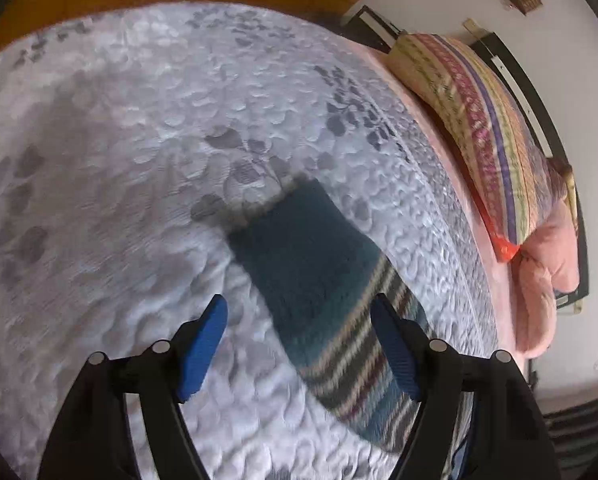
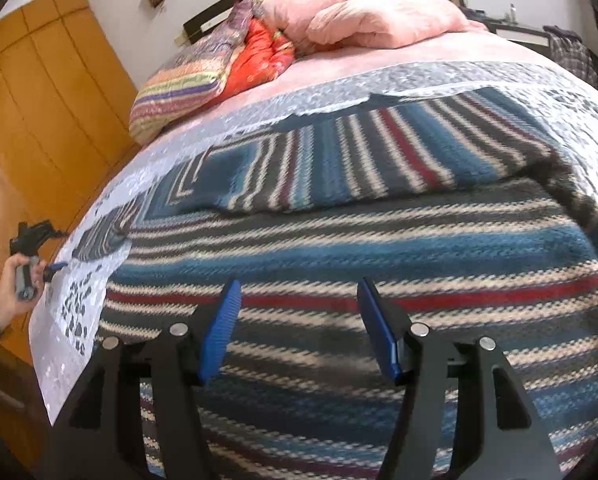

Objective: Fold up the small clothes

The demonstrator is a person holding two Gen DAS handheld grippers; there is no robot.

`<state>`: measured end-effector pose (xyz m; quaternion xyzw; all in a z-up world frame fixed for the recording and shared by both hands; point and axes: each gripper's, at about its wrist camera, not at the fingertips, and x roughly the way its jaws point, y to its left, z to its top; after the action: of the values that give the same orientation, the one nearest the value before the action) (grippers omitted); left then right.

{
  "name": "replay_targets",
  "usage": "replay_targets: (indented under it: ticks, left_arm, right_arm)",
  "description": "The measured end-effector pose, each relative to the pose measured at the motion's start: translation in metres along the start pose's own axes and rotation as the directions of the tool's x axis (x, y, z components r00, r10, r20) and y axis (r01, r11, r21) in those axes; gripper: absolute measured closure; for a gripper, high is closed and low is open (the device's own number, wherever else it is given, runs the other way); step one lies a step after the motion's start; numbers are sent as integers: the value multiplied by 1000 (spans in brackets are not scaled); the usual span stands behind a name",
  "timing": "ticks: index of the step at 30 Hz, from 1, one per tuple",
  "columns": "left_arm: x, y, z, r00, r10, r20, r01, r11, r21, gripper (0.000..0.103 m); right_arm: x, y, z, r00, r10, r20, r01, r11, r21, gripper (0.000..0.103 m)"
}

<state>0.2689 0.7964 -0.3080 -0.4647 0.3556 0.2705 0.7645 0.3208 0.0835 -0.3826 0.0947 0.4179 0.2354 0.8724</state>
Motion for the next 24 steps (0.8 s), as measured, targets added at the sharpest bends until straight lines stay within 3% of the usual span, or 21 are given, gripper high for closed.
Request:
replay_targets:
  ticks: [6, 9, 10, 14, 18, 24]
  left_arm:
    - [26, 4, 4, 999, -20, 45, 22, 999, -28, 35]
    - [28, 4, 7, 999, 3, 42, -3, 1000, -10, 87]
    - [28, 4, 8, 999, 17, 45, -17, 1000, 2, 93]
    - [11, -9, 7, 997, -18, 70, 16, 999, 33, 95]
    - [-33, -54, 4, 987, -125, 102, 115, 988, 103, 95]
    - [-116, -158, -23, 936, -334, 107, 299, 920, 254, 95]
  right_arm:
    - [8, 11, -5, 999, -10, -32, 9, 1000, -26, 43]
    - [10, 14, -5, 999, -7, -40, 6, 1000, -27, 43]
    - [10, 15, -5, 999, -8, -41, 7, 999, -32, 43]
    - [5, 19, -3, 999, -8, -42, 6, 999, -41, 43]
    - [-8, 17, 0, 999, -13, -38, 11, 999, -31, 43]
    - [-36, 14, 0, 999, -10, -32, 10, 1000, -11, 43]
